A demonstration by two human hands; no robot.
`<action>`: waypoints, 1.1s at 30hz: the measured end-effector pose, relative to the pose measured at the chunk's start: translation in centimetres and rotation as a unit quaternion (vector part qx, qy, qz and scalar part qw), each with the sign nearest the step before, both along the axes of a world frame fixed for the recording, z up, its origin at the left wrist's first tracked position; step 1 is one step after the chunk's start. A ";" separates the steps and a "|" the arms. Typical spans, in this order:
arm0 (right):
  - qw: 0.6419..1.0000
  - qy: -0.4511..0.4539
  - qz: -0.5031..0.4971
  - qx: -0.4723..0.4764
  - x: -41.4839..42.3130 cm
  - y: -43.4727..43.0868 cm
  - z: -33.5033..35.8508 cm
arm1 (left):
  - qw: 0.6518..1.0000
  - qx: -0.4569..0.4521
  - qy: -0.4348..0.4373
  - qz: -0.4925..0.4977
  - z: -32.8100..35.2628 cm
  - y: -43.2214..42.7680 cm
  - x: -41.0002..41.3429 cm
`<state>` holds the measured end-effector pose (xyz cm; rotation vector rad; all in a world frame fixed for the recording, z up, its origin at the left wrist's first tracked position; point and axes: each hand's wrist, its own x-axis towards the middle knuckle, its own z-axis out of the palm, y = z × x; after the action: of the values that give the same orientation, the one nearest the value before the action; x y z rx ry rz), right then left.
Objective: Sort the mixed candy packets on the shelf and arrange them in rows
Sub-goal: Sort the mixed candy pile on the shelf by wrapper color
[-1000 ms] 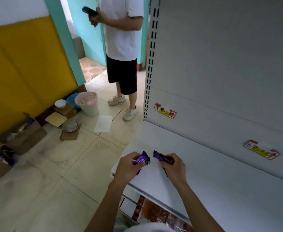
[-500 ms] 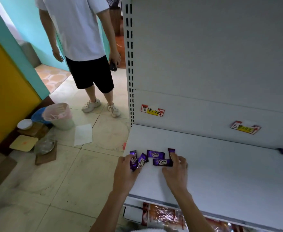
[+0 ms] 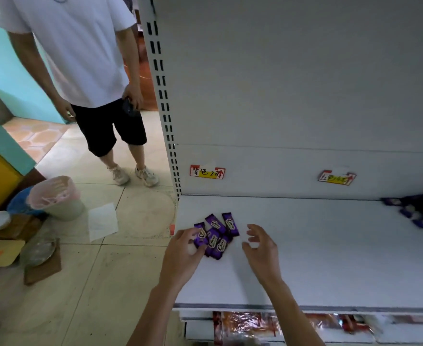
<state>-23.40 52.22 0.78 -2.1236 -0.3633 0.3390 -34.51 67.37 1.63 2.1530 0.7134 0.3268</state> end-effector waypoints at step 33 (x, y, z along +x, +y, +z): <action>0.877 -0.069 -0.467 0.091 -9.8 -49.0 5.8 | 0.911 -0.081 -0.027 -0.404 5.7 -44.1 8.0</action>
<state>-33.19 3.19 6.59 -1.8882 0.5453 -0.3981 -26.50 23.32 7.34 2.0677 -0.2125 -0.1160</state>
